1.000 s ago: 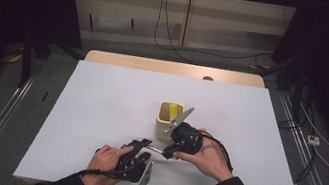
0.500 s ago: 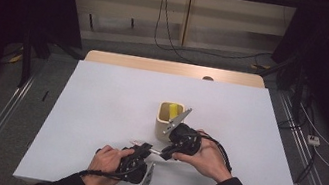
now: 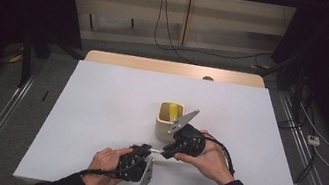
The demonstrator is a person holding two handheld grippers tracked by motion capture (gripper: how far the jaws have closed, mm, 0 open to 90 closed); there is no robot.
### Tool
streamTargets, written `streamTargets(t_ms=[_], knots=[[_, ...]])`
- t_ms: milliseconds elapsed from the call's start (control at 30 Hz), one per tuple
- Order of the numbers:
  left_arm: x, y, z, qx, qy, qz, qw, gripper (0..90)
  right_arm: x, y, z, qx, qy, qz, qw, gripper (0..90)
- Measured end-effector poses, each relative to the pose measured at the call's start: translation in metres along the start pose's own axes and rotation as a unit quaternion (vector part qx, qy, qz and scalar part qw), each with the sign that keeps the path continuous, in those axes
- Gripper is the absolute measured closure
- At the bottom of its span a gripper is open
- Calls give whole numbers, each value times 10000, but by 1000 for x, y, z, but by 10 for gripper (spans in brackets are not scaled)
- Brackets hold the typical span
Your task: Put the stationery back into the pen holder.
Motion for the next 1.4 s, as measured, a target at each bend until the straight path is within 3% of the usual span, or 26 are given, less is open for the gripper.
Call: streamTargets(t_ms=[67, 100, 233, 500, 567, 600, 633, 667, 700, 800, 933, 1033, 1167, 1300, 1333, 1400], knots=[[0, 1, 0, 107, -222, 142, 9996, 799, 3, -1, 1, -17, 29, 108, 9999, 687], [1, 0, -2, 123, -188, 41, 9997, 799, 5, -2, 1, -14, 61, 120, 9999, 662], [2, 1, -4, 285, -355, 73, 9989, 799, 13, -5, 2, 114, 221, 223, 9994, 547], [9, 1, -13, 664, -796, 121, 9945, 799, 30, -10, 8, 290, 569, 553, 9964, 340], [10, 2, -14, 740, -1009, 221, 9919, 799, 35, -11, 11, 337, 657, 629, 9953, 243], [10, 3, -12, 780, -1284, 378, 9879, 799, 36, -11, 11, 309, 785, 666, 9942, 194], [12, 1, -16, 826, -1116, 230, 9900, 799, 38, -11, 12, 384, 894, 662, 9931, 152], [12, 2, -15, 891, -1313, 333, 9868, 799, 40, -11, 13, 529, 901, 673, 9922, 117], [11, 2, -16, 942, -1421, 441, 9844, 799, 42, -12, 13, 633, 943, 708, 9910, 106], [14, 0, -20, 1031, -1489, 440, 9825, 799, 48, -12, 14, 837, 1066, 852, 9871, 73], [17, -1, -24, 1196, -1707, 552, 9765, 799, 60, -13, 17, 1091, 1364, 989, 9797, 80], [20, -3, -27, 1330, -1899, 597, 9709, 799, 70, -15, 19, 1270, 1612, 1189, 9715, 78], [23, -3, -32, 1500, -2211, 723, 9609, 799, 86, -18, 22, 1594, 1929, 1554, 9556, 77], [27, -3, -38, 1722, -2549, 835, 9478, 799, 104, -18, 23, 1748, 2323, 1853, 9387, 81], [28, -3, -40, 1788, -2620, 868, 9444, 799, 107, -18, 23, 1766, 2385, 1926, 9353, 82], [30, -2, -43, 1918, -2818, 954, 9352, 799, 112, -20, 24, 1844, 2445, 1960, 9316, 81]])
Point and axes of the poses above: each handheld gripper's, and its own axes: y roughly forward along the jaws, x roughly out of its underside, z roughly to its right, the point moved 2 cm from there along y, roughly forward along the jaws, and after that the axes turned 15 degrees about -z, right-handed, at the moved point
